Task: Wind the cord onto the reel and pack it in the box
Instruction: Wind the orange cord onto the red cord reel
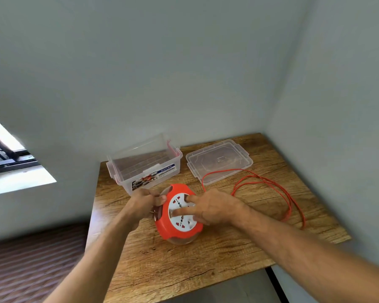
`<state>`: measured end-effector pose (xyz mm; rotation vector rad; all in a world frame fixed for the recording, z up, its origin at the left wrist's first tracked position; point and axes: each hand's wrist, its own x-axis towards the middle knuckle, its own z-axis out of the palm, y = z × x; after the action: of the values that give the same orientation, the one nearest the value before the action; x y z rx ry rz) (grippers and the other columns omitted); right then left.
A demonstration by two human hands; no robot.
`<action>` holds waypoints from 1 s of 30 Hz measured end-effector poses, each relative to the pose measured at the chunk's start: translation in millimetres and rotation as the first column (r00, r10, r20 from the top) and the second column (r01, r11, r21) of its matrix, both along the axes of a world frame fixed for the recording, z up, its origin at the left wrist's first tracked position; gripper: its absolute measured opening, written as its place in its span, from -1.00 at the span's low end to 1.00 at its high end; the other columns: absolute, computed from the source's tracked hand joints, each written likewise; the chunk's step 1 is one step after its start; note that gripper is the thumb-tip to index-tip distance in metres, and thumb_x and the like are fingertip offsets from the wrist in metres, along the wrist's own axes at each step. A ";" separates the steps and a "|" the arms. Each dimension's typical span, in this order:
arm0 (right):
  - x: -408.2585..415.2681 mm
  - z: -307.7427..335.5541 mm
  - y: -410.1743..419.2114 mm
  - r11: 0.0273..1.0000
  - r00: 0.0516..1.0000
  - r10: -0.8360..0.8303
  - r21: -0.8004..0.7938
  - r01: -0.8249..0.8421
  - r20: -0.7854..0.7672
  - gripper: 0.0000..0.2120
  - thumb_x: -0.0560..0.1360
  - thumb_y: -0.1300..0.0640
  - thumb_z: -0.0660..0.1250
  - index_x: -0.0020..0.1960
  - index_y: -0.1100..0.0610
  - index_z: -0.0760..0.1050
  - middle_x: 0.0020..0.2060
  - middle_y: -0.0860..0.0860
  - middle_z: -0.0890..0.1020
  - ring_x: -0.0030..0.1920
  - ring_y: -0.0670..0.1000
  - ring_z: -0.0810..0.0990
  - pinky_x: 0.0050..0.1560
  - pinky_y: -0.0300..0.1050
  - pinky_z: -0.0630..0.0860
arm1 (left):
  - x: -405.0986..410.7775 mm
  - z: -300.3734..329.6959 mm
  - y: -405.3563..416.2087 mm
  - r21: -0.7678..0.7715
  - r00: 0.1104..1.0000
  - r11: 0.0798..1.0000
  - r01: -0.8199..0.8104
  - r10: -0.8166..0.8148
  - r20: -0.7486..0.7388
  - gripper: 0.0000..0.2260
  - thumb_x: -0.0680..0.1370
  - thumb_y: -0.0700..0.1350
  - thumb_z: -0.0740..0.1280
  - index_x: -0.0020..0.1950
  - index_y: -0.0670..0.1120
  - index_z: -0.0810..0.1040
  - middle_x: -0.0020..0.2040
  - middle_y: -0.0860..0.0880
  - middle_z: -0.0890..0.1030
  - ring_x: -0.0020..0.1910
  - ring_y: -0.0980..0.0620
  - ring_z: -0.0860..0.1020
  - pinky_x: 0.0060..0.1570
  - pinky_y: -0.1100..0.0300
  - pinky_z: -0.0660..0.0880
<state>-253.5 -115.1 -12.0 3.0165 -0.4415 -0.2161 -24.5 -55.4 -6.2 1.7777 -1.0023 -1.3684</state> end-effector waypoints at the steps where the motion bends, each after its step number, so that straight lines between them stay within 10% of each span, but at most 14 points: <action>1: 1.2 -1.2 1.5 1.000 1.000 -0.007 -0.006 0.007 0.019 -0.47 0.63 -0.12 0.11 0.54 -0.28 -0.01 0.35 0.19 0.48 -0.09 0.20 0.66 -0.30 0.02 0.59 | -1.2 -0.8 1.1 -0.005 1.000 1.000 0.001 -0.001 -0.003 -0.89 0.57 -0.17 0.43 -0.03 -0.14 0.75 -0.30 0.03 0.74 -0.20 -0.03 0.65 -0.20 0.07 0.58; 7: 8.2 -15.4 8.2 0.979 0.957 -0.127 -0.120 0.163 0.262 -0.45 0.50 -0.16 0.29 0.45 -0.18 0.25 -0.03 0.10 0.67 -0.27 0.14 0.64 -0.41 -0.10 0.42 | -8.5 -4.4 14.0 -0.151 0.993 0.986 -0.062 0.047 -0.104 -0.81 0.61 -0.19 0.39 -0.11 -0.03 0.78 -0.18 -0.08 0.78 -0.20 -0.02 0.73 -0.25 0.11 0.63; 10: 16.6 -19.6 15.9 0.876 0.726 -0.461 0.133 0.463 0.511 -0.42 0.34 -0.25 0.34 0.32 -0.20 0.31 -0.19 0.05 0.70 -0.23 0.14 0.68 -0.33 -0.11 0.49 | -17.6 -7.3 21.1 -0.270 0.979 0.952 -0.145 0.098 -0.179 -0.79 0.59 -0.26 0.39 -0.08 -0.01 0.77 -0.19 -0.14 0.77 -0.21 -0.06 0.71 -0.29 0.14 0.64; 14: 39.8 -12.7 28.2 0.344 0.138 -0.936 0.758 0.554 0.324 -0.42 0.30 -0.28 0.41 0.26 -0.13 0.39 -0.08 -0.11 0.59 -0.15 -0.01 0.58 -0.29 -0.17 0.39 | -38.5 -17.4 27.8 -0.412 0.975 0.885 -0.218 0.179 -0.133 -0.79 0.52 -0.34 0.44 0.06 -0.09 0.74 -0.10 -0.36 0.66 -0.28 -0.09 0.65 -0.20 0.03 0.67; 17: 54.9 -2.5 23.3 -0.242 -0.200 -0.953 0.969 0.042 -0.229 -0.55 0.43 -0.21 0.39 0.17 0.06 0.51 -0.17 -0.03 0.62 -0.41 -0.09 0.51 -0.44 -0.26 0.37 | -55.4 -26.8 35.8 -0.494 0.960 0.837 -0.236 0.279 0.014 -0.69 0.47 -0.33 0.49 0.19 -0.10 0.70 0.04 -0.11 0.65 -0.08 0.17 0.65 -0.07 0.35 0.60; 22: 53.3 -0.5 18.0 -0.386 -0.168 -0.907 0.922 -0.040 -0.387 -0.65 0.51 -0.14 0.33 0.09 0.12 0.51 -0.42 0.01 0.55 -0.67 -0.12 0.35 -0.61 -0.34 0.25 | -51.9 -26.9 38.3 -0.463 0.969 0.865 -0.193 0.241 0.046 -0.65 0.48 -0.19 0.54 0.25 -0.05 0.64 0.07 -0.09 0.67 0.04 -0.02 0.65 0.00 0.15 0.62; 27: 50.7 5.0 23.9 -0.397 0.038 -0.918 0.914 -0.084 -0.395 -0.72 0.62 -0.07 0.23 0.08 0.14 0.50 -0.41 0.05 0.65 -0.60 -0.07 0.49 -0.63 -0.32 0.27 | -50.1 -15.0 27.1 -0.474 0.911 0.862 -0.180 0.328 0.250 -0.86 0.48 -0.01 0.53 0.03 0.06 0.70 -0.22 -0.01 0.73 -0.23 0.01 0.69 -0.24 0.15 0.61; 30: 38.7 10.5 28.1 -0.109 0.223 -0.963 0.975 0.191 -0.152 -0.69 0.62 0.00 0.25 0.28 0.14 0.47 -0.18 0.06 0.74 -0.45 0.01 0.67 -0.59 -0.26 0.43 | -30.5 -11.4 15.5 -0.426 0.889 0.857 -0.290 0.406 0.212 -0.88 0.56 -0.04 0.45 0.01 -0.03 0.74 -0.36 0.00 0.69 -0.34 -0.03 0.66 -0.23 0.09 0.60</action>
<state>-214.8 -87.0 -1.5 2.9262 -3.1031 1.1670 -55.0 -39.8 -17.6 1.7770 -0.9550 -0.6353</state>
